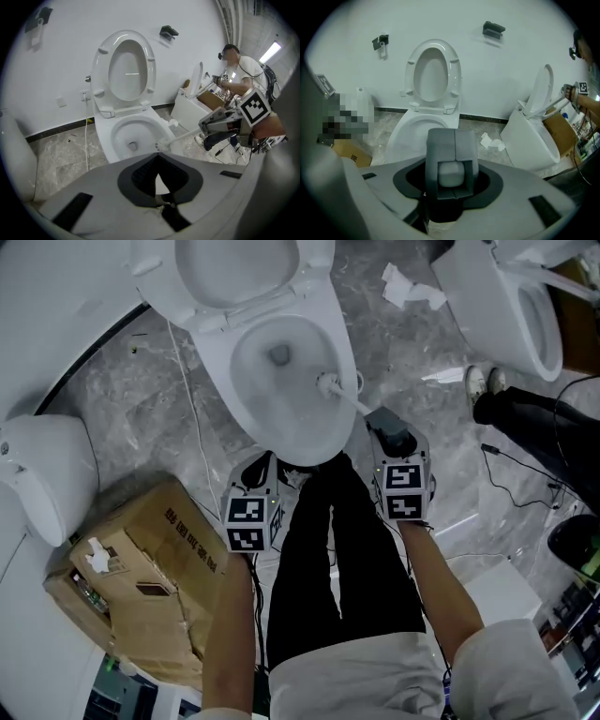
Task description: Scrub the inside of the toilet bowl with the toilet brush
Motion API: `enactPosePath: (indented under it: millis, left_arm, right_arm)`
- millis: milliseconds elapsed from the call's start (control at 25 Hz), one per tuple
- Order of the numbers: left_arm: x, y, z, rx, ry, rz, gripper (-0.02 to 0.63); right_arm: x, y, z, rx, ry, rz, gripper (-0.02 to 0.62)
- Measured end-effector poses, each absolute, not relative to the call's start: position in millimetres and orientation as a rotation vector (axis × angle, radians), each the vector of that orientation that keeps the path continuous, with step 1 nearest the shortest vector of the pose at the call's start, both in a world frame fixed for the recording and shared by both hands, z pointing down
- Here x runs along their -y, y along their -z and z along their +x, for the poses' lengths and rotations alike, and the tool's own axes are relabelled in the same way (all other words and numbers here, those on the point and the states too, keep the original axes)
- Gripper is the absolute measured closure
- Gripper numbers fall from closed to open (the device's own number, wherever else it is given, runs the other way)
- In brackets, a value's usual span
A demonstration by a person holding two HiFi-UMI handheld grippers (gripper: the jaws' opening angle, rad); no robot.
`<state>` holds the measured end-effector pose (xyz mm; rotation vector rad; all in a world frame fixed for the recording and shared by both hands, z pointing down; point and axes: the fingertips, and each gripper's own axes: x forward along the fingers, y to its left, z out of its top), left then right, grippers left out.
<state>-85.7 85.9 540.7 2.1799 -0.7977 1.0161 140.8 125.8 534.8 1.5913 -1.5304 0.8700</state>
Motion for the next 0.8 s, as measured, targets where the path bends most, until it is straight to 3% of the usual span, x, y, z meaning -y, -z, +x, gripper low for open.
enactPosePath:
  millis: [800]
  left_arm:
    - [-70.4,-545.8,-86.9,0.824,-0.996,2.215,0.58]
  right_arm:
    - [-170.8,-537.0,130.2,1.52,-0.9,1.492,0.39]
